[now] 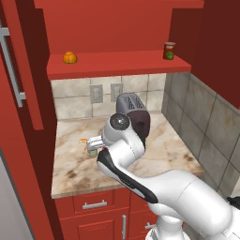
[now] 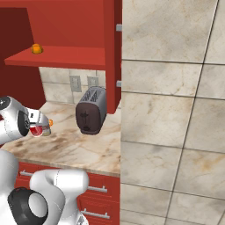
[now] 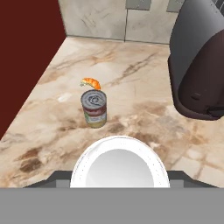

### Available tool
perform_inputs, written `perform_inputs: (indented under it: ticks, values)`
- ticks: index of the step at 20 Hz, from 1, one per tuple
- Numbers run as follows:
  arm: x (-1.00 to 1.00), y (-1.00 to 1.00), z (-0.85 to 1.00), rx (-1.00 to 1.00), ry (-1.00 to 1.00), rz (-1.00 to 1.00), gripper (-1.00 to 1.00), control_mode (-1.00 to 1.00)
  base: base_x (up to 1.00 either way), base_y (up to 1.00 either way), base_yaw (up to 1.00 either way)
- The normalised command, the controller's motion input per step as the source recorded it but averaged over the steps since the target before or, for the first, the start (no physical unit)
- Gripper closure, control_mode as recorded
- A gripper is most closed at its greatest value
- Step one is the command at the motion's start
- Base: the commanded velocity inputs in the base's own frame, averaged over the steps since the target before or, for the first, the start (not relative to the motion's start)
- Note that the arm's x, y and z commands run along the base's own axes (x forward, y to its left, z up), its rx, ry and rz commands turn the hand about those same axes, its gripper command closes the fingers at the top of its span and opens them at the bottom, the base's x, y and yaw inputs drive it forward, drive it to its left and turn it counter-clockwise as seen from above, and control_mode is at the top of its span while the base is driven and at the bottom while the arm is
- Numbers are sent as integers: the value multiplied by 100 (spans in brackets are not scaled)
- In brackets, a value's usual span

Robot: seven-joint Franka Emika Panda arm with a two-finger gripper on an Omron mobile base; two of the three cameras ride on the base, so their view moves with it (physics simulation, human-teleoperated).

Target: Pick the cans from the counter and place them in their designated side in the cabinet.

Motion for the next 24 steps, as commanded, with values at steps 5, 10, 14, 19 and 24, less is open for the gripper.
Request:
perform_inputs:
  ticks: [5, 10, 14, 19, 24]
  values:
    - [-21, -31, 51, 4, -2, 0, 100, -100, 0, 0, 0]
    - [-22, -33, 52, 4, 0, 0, 100, -100, 0, 0, 0]
    - [-19, -20, 57, 4, -1, 0, 100, -100, 0, 0, 0]
    - [-21, -12, 57, 3, -8, 0, 100, -100, 0, 0, 0]
    - [-30, -19, 50, 3, -14, 0, 100, -100, 0, 0, 0]
